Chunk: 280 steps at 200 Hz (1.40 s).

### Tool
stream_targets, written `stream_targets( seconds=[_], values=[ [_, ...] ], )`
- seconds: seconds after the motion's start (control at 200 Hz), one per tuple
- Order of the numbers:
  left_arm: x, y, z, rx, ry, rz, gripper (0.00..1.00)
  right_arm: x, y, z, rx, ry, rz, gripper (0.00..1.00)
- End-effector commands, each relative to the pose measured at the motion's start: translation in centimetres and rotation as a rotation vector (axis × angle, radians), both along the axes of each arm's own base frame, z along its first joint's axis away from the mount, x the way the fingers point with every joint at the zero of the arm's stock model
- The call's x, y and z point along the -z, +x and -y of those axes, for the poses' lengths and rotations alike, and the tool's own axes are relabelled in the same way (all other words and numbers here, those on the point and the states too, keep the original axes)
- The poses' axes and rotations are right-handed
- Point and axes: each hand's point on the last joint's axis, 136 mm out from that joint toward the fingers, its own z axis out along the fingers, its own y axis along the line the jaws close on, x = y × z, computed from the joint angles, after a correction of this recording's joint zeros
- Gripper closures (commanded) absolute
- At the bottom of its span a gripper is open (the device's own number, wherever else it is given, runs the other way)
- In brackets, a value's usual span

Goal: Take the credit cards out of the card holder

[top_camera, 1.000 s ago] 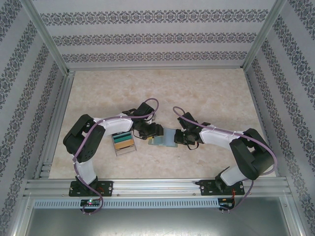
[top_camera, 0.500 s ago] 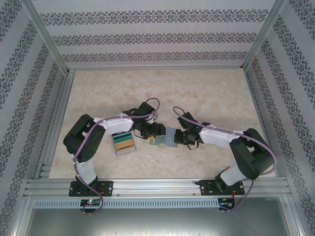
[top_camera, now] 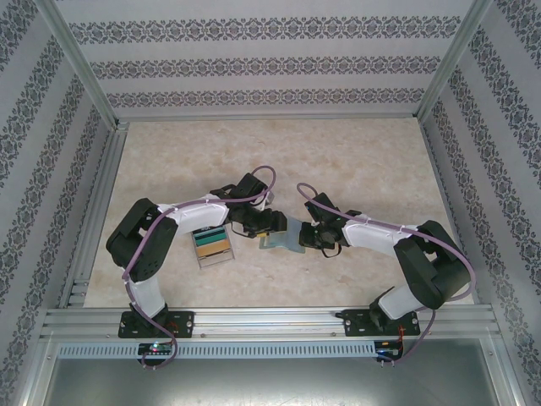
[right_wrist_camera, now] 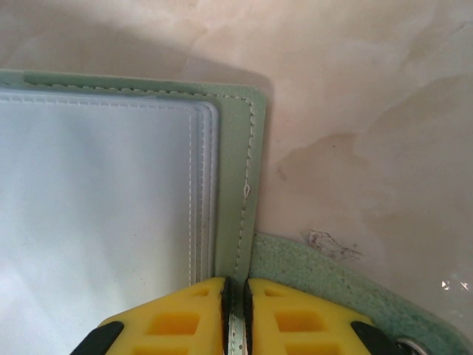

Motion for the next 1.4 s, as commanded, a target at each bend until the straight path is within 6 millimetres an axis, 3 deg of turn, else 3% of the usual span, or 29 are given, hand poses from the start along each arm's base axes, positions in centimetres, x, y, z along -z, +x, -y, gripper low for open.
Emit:
stream_targets(
  seconds=[0.0,0.075,0.325,0.415,0.55,0.764,1.149,1.284,1.394],
  values=[
    [-3.5,0.4,1.4,0.039,-0.067,0.074,0.31,2.3,-1.3,-0.6,-0.023,-0.002,-0.067,0.83],
    [-3.4,0.3,1.4,0.041,-0.066,0.072,0.23,2.4,-1.2,-0.6,-0.024,-0.004,-0.069,0.83],
    [-3.6,0.2,1.4,0.048,-0.069,0.073,0.15,2.4,-1.3,-0.6,-0.023,-0.005,-0.071,0.82],
    [-3.7,0.2,1.5,0.05,-0.075,0.074,0.09,2.3,-1.2,-0.5,-0.019,-0.007,-0.068,0.76],
    [-3.6,0.2,1.5,0.052,-0.069,0.072,0.0,2.1,-1.1,-0.1,-0.007,-0.01,-0.058,0.75],
    [-3.3,0.0,1.3,0.058,-0.061,0.07,0.0,1.5,-1.0,0.6,0.015,-0.025,-0.045,0.56],
    [-3.9,0.0,0.0,0.06,-0.011,0.102,0.01,-2.5,-0.2,4.6,0.135,-0.006,0.071,0.53],
    [-3.8,0.3,-0.3,0.048,-0.004,0.105,0.01,-3.7,0.0,4.2,0.131,0.028,0.096,0.51],
    [-3.4,0.5,-0.7,0.023,-0.003,0.096,0.07,-4.5,0.3,2.9,0.106,0.085,0.113,0.6]
  ],
)
